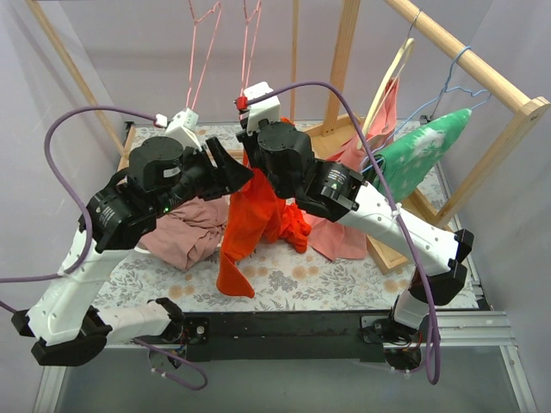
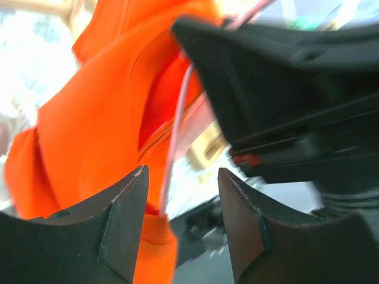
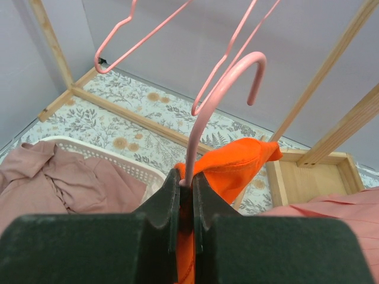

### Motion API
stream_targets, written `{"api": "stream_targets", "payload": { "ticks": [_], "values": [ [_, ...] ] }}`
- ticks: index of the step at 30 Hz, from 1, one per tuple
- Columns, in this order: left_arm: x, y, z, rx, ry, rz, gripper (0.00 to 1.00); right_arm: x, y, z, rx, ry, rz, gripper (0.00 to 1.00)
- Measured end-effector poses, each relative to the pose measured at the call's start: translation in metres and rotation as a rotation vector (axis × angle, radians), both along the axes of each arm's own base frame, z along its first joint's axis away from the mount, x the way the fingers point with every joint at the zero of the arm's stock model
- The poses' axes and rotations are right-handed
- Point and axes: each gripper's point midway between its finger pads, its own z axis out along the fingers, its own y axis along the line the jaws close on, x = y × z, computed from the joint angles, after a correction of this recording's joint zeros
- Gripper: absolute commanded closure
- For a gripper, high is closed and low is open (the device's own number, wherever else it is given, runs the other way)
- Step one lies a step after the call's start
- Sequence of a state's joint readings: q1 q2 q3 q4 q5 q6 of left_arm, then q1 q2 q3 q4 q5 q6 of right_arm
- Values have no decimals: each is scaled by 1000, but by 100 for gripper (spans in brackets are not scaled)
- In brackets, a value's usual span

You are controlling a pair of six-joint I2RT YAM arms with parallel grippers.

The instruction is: Place the t-shirt on the hanger

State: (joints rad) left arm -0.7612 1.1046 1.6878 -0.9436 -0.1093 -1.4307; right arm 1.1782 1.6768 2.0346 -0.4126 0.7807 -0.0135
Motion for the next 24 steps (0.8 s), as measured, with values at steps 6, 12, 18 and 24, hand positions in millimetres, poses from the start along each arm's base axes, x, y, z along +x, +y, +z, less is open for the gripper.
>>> {"api": "stream_targets", "payload": {
  "ticks": [6,12,18,24],
  "values": [
    [-21,5,-32,109,84,-85,55,8,-3,-6,10,24,-3,99],
    [-37,20,-42,145,105,-93,49,18,0,-17,-9,42,-10,99],
    [-41,16,-51,168,128,-137,52,22,10,-34,-54,65,-3,99],
    [-42,15,-80,235,191,-156,62,23,12,-36,-63,70,-2,99]
  ]
}}
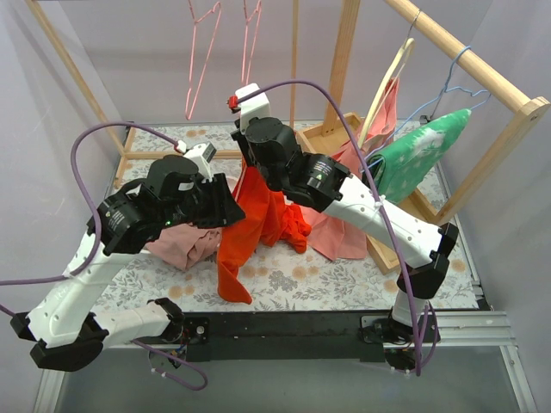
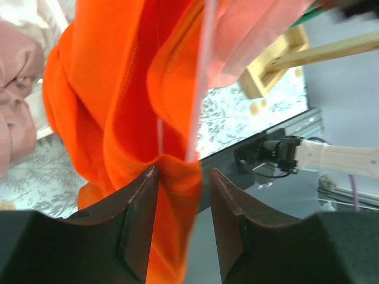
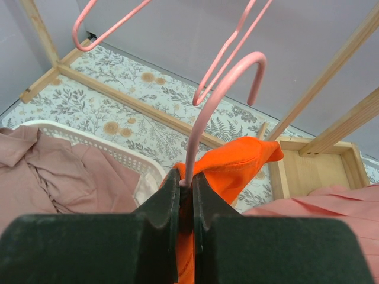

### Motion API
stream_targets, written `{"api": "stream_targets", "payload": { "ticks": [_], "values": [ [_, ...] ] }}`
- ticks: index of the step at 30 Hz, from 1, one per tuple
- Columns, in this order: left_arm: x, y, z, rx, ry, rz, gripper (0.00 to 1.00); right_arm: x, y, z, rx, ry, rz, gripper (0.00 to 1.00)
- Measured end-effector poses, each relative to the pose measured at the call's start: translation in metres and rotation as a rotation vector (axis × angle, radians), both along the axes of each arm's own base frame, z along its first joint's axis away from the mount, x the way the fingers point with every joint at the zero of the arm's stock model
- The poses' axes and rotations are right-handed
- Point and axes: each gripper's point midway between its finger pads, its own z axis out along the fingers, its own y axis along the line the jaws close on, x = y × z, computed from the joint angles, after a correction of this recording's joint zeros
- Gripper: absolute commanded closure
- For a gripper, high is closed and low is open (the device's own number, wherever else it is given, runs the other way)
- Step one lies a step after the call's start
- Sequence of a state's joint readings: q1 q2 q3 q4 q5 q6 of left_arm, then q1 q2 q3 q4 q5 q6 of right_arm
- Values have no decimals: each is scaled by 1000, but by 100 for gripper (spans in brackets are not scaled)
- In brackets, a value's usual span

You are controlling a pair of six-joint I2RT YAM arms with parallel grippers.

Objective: Place the t-shirt on the hanger
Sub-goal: Place the T-shirt on the hanger, then place the hanger at the clothesline.

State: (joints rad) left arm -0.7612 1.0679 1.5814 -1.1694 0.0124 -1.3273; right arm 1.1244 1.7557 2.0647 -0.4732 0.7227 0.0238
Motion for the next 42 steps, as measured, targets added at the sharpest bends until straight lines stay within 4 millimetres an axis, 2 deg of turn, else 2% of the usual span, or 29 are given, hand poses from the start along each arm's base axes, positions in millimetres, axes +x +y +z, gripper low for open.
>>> {"api": "stream_targets", "payload": {
  "ticks": [5,6,9,11,13,19,20,23,24,27,31,34,37,42],
  "values": [
    [6,4,-19,50,18,31,70,1,-2,7,16,-7,-2,99],
    [8,4,-20,55,12,40,79,1,-1,9,20,-8,-1,99],
    [17,2,-17,39,-25,58,90,0,0,10,38,0,8,99],
    [21,0,-15,27,-54,57,92,0,0,10,51,9,9,99],
    [22,-4,-13,14,-82,40,100,2,1,8,63,24,15,99],
    [24,-6,-16,15,-124,18,100,1,-3,2,72,48,31,99],
    [24,-6,-17,15,-137,12,100,0,-4,2,72,51,40,95],
    [22,-2,-14,-1,-194,-4,100,-7,-6,2,77,54,73,71],
    [20,0,-12,-8,-216,-10,100,-9,-6,3,81,55,89,56],
    [21,4,1,-45,-286,-1,100,-25,-1,10,95,60,179,34],
    [25,4,15,-88,-348,9,100,-47,7,22,125,64,302,27],
    [24,8,13,-89,-356,23,100,-49,5,29,152,74,346,26],
    [23,13,14,-90,-361,38,100,-36,-11,35,201,96,332,26],
    [12,26,21,-119,-386,57,100,2,-60,33,274,145,213,29]
  ]
}}
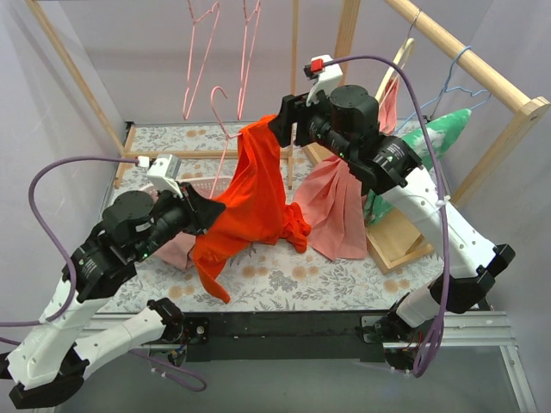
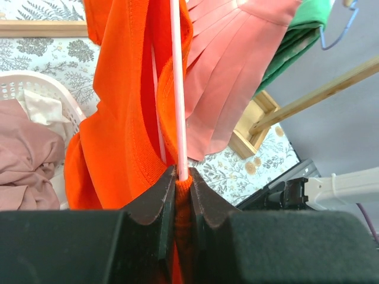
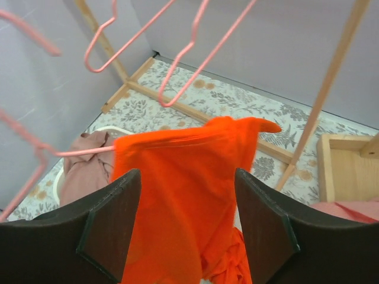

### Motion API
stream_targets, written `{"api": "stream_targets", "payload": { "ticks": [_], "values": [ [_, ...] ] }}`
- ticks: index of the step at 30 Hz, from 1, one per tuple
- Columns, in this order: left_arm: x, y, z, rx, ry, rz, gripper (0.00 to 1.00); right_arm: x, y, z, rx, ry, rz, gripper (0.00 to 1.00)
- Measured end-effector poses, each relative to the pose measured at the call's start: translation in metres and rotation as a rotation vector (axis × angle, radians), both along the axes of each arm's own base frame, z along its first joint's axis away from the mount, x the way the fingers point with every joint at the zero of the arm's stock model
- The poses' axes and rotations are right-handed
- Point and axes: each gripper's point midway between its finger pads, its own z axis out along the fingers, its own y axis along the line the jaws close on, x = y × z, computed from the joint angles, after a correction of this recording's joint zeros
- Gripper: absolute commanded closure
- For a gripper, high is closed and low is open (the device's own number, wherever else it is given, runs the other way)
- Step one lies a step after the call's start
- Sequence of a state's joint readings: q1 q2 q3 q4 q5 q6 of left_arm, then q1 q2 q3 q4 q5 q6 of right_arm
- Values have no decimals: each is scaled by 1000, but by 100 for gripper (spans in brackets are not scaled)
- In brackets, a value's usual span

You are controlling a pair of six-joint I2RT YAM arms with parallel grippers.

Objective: Place the t-shirt on the hanger
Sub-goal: Place the hanger at the clothesline.

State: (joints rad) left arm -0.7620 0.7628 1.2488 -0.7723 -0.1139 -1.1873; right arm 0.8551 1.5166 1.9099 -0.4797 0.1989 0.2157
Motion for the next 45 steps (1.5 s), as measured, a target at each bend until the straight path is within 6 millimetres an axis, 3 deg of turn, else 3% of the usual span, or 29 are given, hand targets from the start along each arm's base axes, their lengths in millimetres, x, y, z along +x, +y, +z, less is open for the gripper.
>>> {"api": "stream_targets", "payload": {
  "ticks": [4,11,14,17,18,19,20,23,27,28,29,32,35,42,45],
  "values": [
    [-13,12,6,-11,-12,-2,100,18,-12,-13,17,61,-34,30],
    [-31,28,35,-31,-38,-9,100,15,20,-49,-1,163,89,35],
    [-38,35,57,-58,-83,-12,100,11,31,-64,-3,201,138,44],
    [-45,42,77,-78,-122,-15,100,10,39,-72,-4,224,167,66],
    [-47,44,84,-81,-134,-18,100,11,40,-74,-1,233,167,84],
    [-49,46,89,-80,-143,-20,100,12,41,-75,0,236,165,94],
    [-50,47,92,-78,-148,-22,100,13,41,-75,1,237,163,99],
    [-52,49,102,-57,-158,-27,100,17,39,-65,21,223,134,99],
    [-50,56,119,-43,-184,-3,100,31,26,-37,70,164,51,99],
    [-50,58,127,-46,-199,9,100,35,21,-32,79,152,31,88],
    [-50,62,135,-50,-218,20,100,37,17,-29,85,143,18,67],
    [-53,72,162,-68,-279,45,100,37,13,-22,104,125,19,40],
    [-56,81,180,-84,-331,66,100,26,14,-41,92,141,71,30],
    [-59,94,194,-83,-398,102,100,-17,14,-156,-9,306,227,9],
    [-60,97,196,-77,-417,104,100,-24,23,-183,-25,350,286,9]
  ]
}}
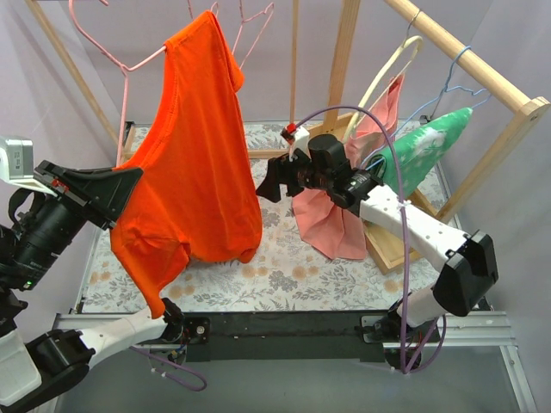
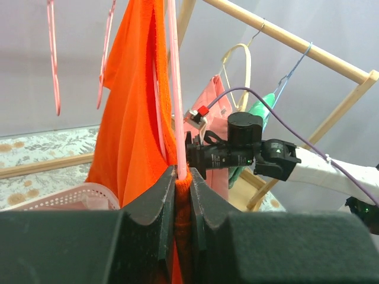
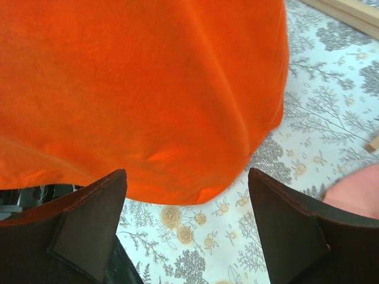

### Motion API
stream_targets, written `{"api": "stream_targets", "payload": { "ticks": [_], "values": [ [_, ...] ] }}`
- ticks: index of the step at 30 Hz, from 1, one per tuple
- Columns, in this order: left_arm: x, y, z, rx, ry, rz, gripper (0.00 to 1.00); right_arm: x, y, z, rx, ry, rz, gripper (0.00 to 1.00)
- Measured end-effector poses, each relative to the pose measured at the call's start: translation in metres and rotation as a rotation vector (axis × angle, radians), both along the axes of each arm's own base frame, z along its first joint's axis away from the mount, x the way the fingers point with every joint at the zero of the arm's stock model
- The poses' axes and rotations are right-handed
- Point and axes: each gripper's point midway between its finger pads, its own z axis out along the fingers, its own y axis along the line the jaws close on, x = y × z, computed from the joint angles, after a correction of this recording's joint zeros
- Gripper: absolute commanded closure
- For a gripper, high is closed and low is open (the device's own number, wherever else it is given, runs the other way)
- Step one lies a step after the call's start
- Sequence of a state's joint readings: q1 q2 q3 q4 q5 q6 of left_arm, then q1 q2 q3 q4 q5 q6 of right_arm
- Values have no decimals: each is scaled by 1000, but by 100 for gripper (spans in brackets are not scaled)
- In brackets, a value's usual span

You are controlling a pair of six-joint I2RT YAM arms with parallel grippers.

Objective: Place the t-shirt on the hanger
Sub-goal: Place the hanger at the clothesline.

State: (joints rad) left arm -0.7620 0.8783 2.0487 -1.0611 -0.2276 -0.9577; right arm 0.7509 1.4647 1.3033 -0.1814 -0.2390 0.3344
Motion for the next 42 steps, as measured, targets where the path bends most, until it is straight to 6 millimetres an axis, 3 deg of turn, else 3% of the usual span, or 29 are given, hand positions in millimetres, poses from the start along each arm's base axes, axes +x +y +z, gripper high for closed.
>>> {"api": "stream_targets", "payload": {
  "ticks": [6,11,16,19,22,23,26,29,32,35,42],
  "values": [
    [-2,2,1,6,-11,1,100,6,35,-15,12,-7,59,9],
    [-10,6,3,-7,-27,-12,100,-5,72,-29,-17,-19,93,4],
    [-23,14,12,-39,-55,-32,100,-1,83,-47,-47,-20,60,8],
    [-28,19,13,-56,-61,-33,100,12,95,-43,-33,-32,45,20],
    [-33,25,9,-70,-61,-27,100,18,108,-37,-13,-51,51,52],
    [-34,27,7,-74,-59,-22,100,15,115,-35,-6,-55,64,70],
    [-35,37,5,-95,-56,14,100,-5,134,-34,6,-51,126,98],
    [-32,47,4,-114,-43,68,100,-33,148,-34,12,-37,193,99],
    [-25,57,-4,-115,-7,138,100,-60,155,-28,20,-32,254,99],
    [-18,66,-20,-105,41,209,100,-80,147,-14,23,-32,284,99],
    [-8,88,-91,-63,178,371,100,-92,125,63,104,-97,281,99]
  ]
}}
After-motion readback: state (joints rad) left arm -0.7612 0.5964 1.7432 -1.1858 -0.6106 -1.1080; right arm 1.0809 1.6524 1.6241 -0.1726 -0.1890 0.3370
